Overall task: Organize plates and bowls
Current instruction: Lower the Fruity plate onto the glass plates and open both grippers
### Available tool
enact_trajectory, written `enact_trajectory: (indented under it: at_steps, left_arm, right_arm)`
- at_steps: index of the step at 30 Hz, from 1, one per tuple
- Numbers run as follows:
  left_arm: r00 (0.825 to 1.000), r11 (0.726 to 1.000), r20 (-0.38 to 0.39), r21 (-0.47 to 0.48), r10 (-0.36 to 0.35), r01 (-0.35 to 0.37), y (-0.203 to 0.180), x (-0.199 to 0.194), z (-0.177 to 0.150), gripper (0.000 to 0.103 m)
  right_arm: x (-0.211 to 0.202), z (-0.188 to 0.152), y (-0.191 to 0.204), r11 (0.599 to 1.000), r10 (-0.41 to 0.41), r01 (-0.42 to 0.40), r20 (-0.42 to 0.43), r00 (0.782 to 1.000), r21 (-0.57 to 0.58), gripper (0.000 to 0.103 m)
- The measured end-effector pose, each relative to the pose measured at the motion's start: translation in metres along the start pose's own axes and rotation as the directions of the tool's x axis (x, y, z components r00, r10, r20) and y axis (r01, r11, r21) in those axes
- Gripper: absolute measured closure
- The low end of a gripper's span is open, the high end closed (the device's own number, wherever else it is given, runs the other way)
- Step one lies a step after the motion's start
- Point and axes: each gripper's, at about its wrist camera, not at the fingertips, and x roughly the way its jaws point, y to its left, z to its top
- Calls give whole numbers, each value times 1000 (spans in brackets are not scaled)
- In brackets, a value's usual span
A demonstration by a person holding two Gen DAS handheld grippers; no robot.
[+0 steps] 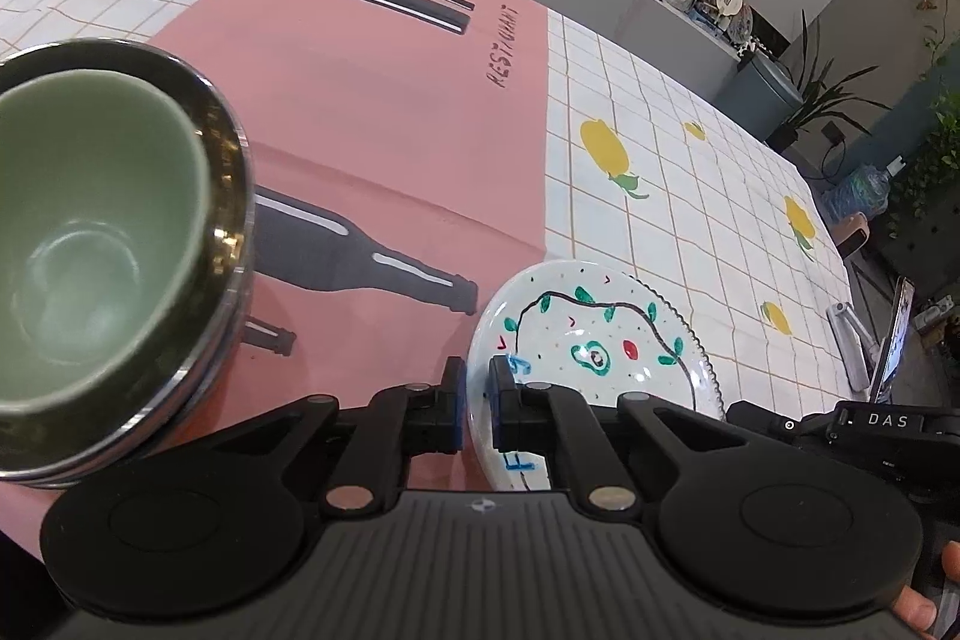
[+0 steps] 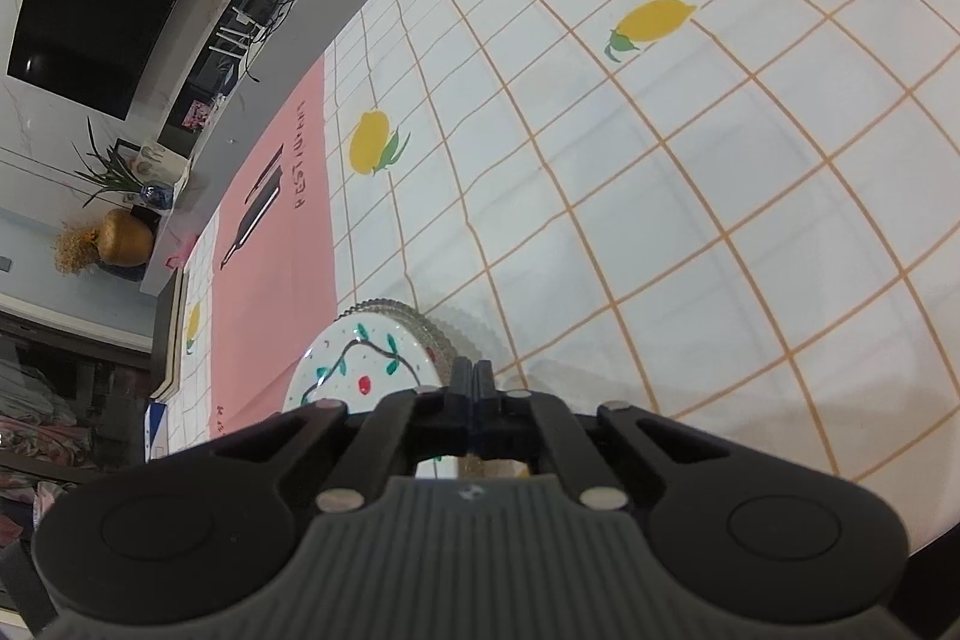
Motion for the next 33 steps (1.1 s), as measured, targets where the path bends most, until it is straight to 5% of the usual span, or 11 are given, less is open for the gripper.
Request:
enact_trajectory:
  at_steps: [7,13,16,21,27,33]
  left_arm:
    - [1000,999,18,45,15,-16,-7,6,0,94]
    - [997,970,57,235,52,-64,-24,6,-8,90]
    - [995,981,74,179,69,-81,-17,3,-7,78]
    - [1000,998,9,60,19,-19,-2,10,-1,64]
    - [999,1000,-23,21,-23,23,0,15,-2,64]
    - [999,1000,-33,-5,-16,16,2,13,-2,64]
  right_arm:
    - [0,1,-1,1000,-4,4,1,1000,-1,103]
    - [-5,4,-1,1000,-13,13,21,1000,3,91]
    - [-11,4,3,1000,-21,22,45,999,-19,69]
    - [-5,-2,11,997,-34,35,24,999,-75,61]
    - [10,-18,12,996,-45,42,-29,999,-85,62]
    - [17,-28,22,992,-54,49,-41,998,-117,75]
